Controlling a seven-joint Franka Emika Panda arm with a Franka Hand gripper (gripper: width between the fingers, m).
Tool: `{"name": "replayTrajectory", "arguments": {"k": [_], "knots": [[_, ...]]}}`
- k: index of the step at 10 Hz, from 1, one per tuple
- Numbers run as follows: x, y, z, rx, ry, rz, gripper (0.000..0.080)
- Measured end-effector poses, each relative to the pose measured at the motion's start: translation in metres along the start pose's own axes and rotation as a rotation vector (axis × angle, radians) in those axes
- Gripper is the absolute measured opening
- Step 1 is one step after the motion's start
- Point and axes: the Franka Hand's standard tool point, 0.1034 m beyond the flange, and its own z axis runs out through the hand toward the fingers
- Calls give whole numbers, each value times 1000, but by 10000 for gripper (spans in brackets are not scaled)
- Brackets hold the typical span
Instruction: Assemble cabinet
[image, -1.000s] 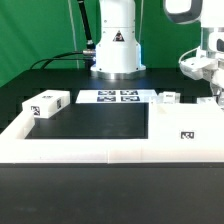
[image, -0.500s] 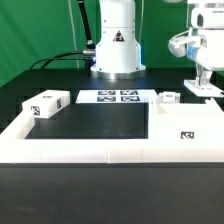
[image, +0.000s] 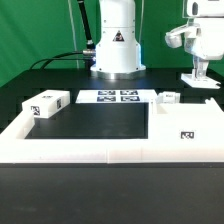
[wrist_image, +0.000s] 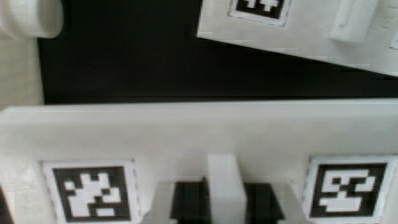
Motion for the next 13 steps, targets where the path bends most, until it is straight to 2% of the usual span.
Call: {"name": "replayTrajectory", "arguments": {"k": [1,2,3,5,7,9,11,13], "knots": [[-3,0,1,5,-6,16,70],[-14,2,2,19,-26,75,70],[-24,3,4,17,-28,103,70],[-26,-3,10,30,-36,192,70],[-26,-2,10,30,-36,185,70],[-31,-1,18,45,-37,146,70],[-30,13,26,45,-30,124,70],[-27,24,24,38,-32,125,70]]}}
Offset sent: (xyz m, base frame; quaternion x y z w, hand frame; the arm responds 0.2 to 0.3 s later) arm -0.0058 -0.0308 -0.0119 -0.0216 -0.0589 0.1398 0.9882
